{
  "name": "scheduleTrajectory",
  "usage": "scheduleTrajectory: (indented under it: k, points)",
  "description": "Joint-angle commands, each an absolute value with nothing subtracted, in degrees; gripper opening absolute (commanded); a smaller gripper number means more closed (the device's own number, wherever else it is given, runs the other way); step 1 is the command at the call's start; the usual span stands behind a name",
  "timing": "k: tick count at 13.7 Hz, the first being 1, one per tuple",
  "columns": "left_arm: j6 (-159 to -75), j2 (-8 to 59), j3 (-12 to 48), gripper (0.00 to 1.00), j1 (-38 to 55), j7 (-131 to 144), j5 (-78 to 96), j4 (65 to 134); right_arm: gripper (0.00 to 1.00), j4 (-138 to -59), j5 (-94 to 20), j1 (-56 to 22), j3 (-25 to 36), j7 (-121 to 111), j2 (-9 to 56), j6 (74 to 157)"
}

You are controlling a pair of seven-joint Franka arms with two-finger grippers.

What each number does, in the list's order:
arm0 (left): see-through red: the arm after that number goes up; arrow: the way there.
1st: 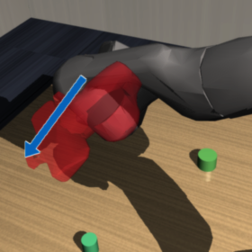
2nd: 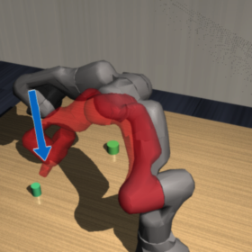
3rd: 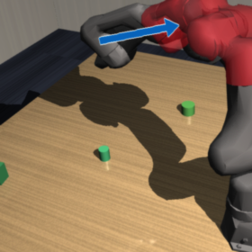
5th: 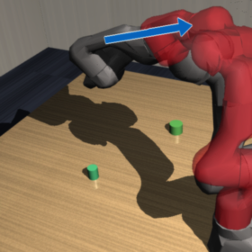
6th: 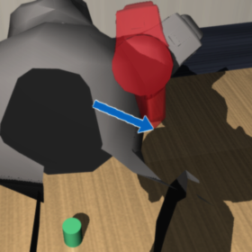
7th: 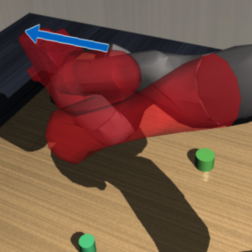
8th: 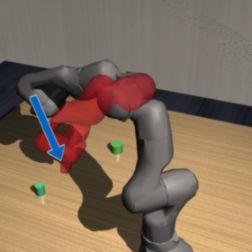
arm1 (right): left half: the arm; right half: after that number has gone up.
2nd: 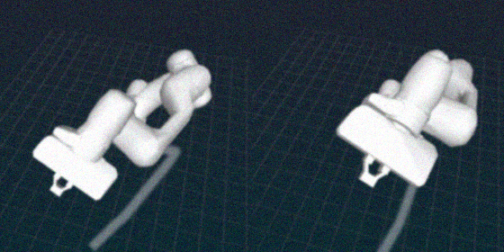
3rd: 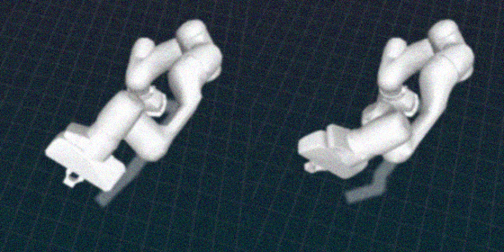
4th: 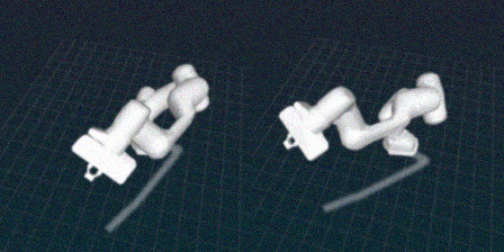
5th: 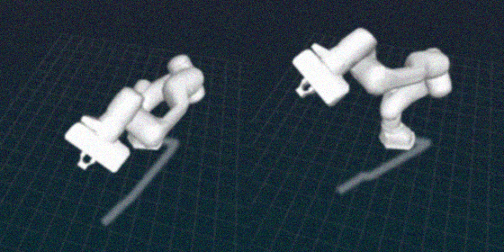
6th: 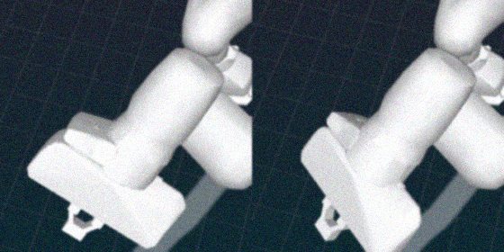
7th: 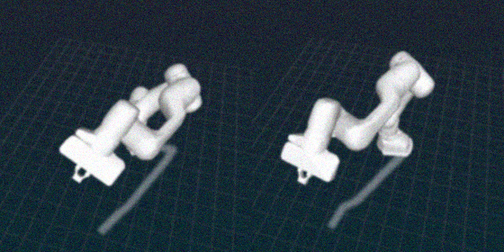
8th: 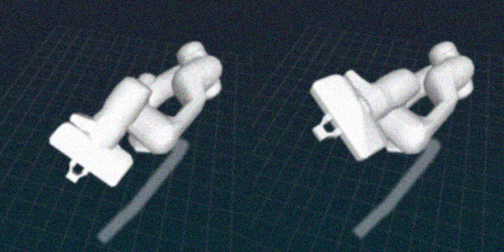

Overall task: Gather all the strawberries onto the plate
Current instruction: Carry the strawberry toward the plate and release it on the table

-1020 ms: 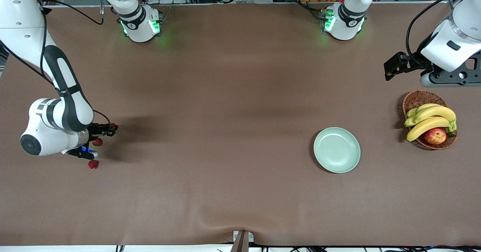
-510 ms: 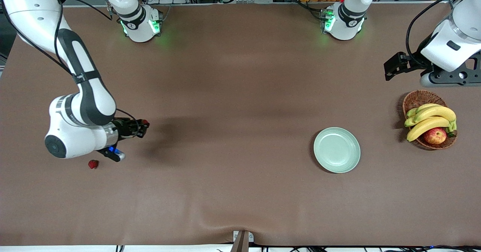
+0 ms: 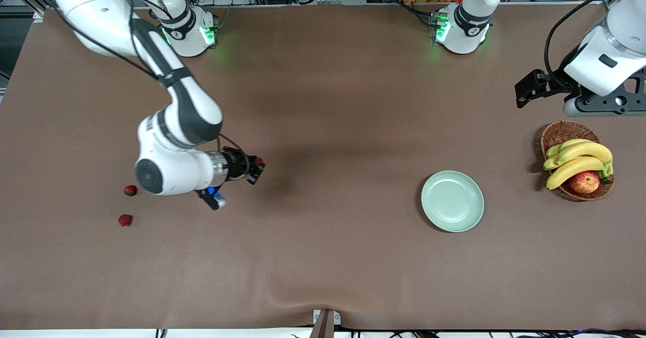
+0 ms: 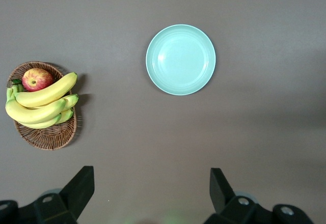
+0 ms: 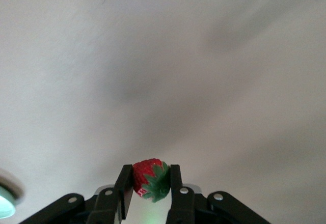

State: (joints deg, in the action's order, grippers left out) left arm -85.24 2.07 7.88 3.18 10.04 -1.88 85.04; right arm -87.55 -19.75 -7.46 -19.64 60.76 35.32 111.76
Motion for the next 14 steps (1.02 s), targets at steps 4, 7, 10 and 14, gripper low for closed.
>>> scheduleTrajectory:
  k: [4,7,10,14]
  points:
    - [-85.0,1.8,7.7,1.0,3.3,9.3,-2.1,85.0,0.0,-82.8,-21.4,-19.5,-19.2,81.7,38.8,126.3]
    - [-85.0,3.0,7.6,1.0,3.2,9.7,-2.2,85.1,0.0,-82.3,-21.2,-24.1,-19.0,88.7,40.1,130.9]
    - [-85.0,3.0,7.5,1.0,3.1,9.8,-2.2,85.1,0.0,-82.4,-20.1,-27.3,-18.5,88.3,44.4,135.7]
    - [-85.0,3.0,7.5,1.0,2.9,9.8,-2.2,85.1,0.08,-82.2,-19.1,-31.8,-15.2,88.7,47.9,138.3]
